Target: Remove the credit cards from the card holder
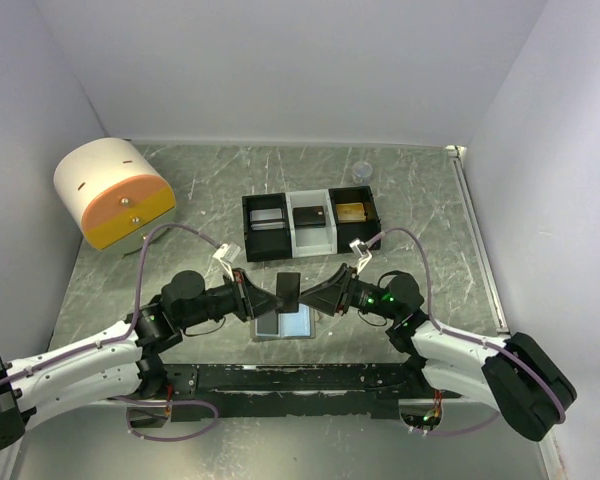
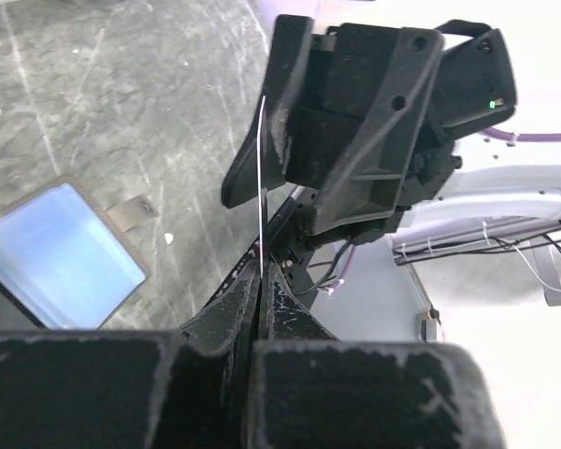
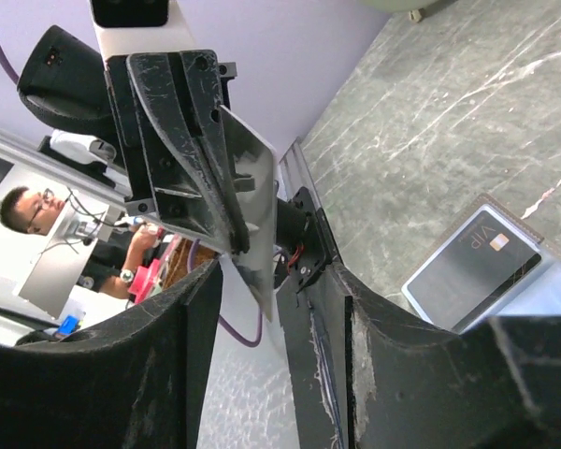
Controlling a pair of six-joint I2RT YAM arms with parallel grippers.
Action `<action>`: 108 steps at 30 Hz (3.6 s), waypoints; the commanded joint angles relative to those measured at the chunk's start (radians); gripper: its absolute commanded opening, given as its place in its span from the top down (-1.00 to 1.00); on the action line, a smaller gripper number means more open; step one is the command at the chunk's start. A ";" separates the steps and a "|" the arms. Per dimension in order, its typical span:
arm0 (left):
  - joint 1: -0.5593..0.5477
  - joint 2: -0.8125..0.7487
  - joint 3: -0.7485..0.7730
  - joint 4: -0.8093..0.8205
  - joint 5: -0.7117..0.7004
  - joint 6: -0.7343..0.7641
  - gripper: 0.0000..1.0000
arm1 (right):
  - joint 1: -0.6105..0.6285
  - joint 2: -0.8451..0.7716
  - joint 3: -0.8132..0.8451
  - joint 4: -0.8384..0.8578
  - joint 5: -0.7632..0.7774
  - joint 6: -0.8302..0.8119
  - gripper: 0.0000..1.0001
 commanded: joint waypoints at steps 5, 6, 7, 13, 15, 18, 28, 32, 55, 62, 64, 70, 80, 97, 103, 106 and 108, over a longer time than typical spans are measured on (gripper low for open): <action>-0.005 0.010 -0.005 0.139 0.120 -0.011 0.87 | 0.012 0.036 0.014 0.134 -0.027 0.054 0.19; -0.005 0.012 -0.019 0.164 0.131 -0.024 0.86 | 0.013 0.045 0.014 0.145 -0.031 0.060 0.24; -0.006 0.014 -0.031 0.192 0.137 -0.037 0.86 | 0.014 0.051 0.016 0.154 -0.036 0.064 0.26; -0.005 0.018 -0.060 0.250 0.154 -0.061 0.86 | 0.026 0.085 0.022 0.216 -0.054 0.086 0.42; -0.005 0.017 -0.058 0.249 0.158 -0.060 0.86 | 0.027 0.096 0.021 0.253 -0.061 0.100 0.44; -0.005 0.016 -0.057 0.246 0.161 -0.058 0.86 | 0.028 0.116 0.026 0.297 -0.079 0.122 0.52; -0.005 0.018 -0.058 0.255 0.177 -0.053 0.86 | 0.039 0.124 0.039 0.270 -0.081 0.117 0.76; -0.006 0.025 -0.058 0.248 0.176 -0.050 0.86 | 0.042 0.107 0.046 0.223 -0.073 0.105 0.92; -0.005 -0.034 0.328 -0.744 -0.350 0.200 -0.74 | 0.041 -0.228 0.253 -0.773 0.391 -0.367 1.00; -0.005 0.067 0.472 -0.944 -0.559 0.287 -0.94 | 0.040 -0.176 0.375 -0.940 0.532 -0.559 1.00; -0.001 0.079 0.484 -0.940 -0.593 0.327 -1.00 | 0.042 -0.141 0.408 -0.960 0.552 -0.618 1.00; 0.192 0.113 0.533 -0.936 -0.542 0.478 -1.00 | 0.047 -0.064 0.485 -0.957 0.653 -0.808 1.00; 0.497 0.059 0.427 -0.798 -0.354 0.596 -1.00 | 0.157 0.143 0.635 -0.934 0.881 -1.331 1.00; 0.498 0.066 0.435 -0.820 -0.427 0.585 -1.00 | -0.065 0.596 0.922 -0.886 0.544 -1.718 1.00; 0.497 0.057 0.431 -0.808 -0.416 0.591 -0.99 | -0.067 0.712 0.994 -0.900 0.574 -1.783 1.00; 0.497 0.052 0.428 -0.805 -0.413 0.593 -0.99 | -0.067 0.743 1.015 -0.904 0.617 -1.804 1.00; 0.498 0.050 0.427 -0.803 -0.412 0.593 -0.99 | -0.067 0.755 1.015 -0.894 0.640 -1.816 1.00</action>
